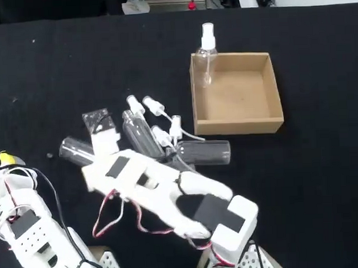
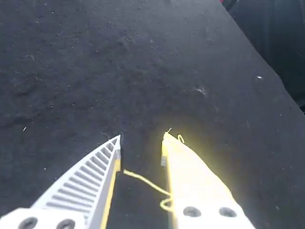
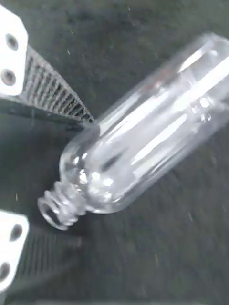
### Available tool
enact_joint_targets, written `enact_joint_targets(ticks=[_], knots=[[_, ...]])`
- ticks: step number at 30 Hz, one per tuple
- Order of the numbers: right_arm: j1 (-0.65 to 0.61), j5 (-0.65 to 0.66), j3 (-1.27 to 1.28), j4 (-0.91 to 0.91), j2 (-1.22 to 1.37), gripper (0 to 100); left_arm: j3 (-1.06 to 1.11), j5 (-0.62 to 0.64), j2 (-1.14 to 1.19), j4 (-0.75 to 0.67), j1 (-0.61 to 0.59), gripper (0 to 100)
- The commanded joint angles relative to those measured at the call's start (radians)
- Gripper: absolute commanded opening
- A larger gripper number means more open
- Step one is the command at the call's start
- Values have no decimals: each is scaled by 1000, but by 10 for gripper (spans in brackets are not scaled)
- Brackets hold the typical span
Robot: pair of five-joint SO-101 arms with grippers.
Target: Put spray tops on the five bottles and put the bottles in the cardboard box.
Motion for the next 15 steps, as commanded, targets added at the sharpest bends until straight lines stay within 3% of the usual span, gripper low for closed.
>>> enact_joint_targets(ticks=[1,4,15], knots=[[5,110,-65,14,-28,70,-59,5,-9,-21,16,148],[-2,155,-68,100,-90,11,-59,5,-9,-21,16,148],[3,157,82,170,-389,11,-42,3,-9,-23,90,148]])
